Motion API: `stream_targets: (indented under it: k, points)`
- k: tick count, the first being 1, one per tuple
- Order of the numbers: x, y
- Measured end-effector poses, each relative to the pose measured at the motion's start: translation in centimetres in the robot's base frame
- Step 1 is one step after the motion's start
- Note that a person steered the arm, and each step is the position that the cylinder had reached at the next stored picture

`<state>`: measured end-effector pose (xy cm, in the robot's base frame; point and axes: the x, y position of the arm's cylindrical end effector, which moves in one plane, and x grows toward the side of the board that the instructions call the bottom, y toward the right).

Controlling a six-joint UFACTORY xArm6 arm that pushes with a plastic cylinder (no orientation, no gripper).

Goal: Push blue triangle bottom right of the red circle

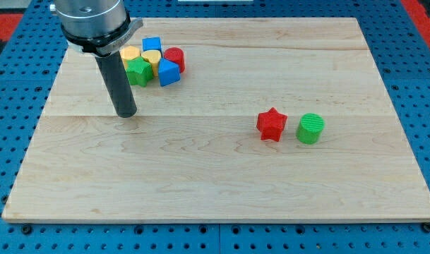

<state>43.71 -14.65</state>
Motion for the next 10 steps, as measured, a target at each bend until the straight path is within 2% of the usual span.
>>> stream_targets:
  k: [5, 6, 8, 10]
  points:
    - [0.1, 0.2]
    - [0.1, 4.7]
    - [0.0, 19.7]
    - [-0.2, 20.1]
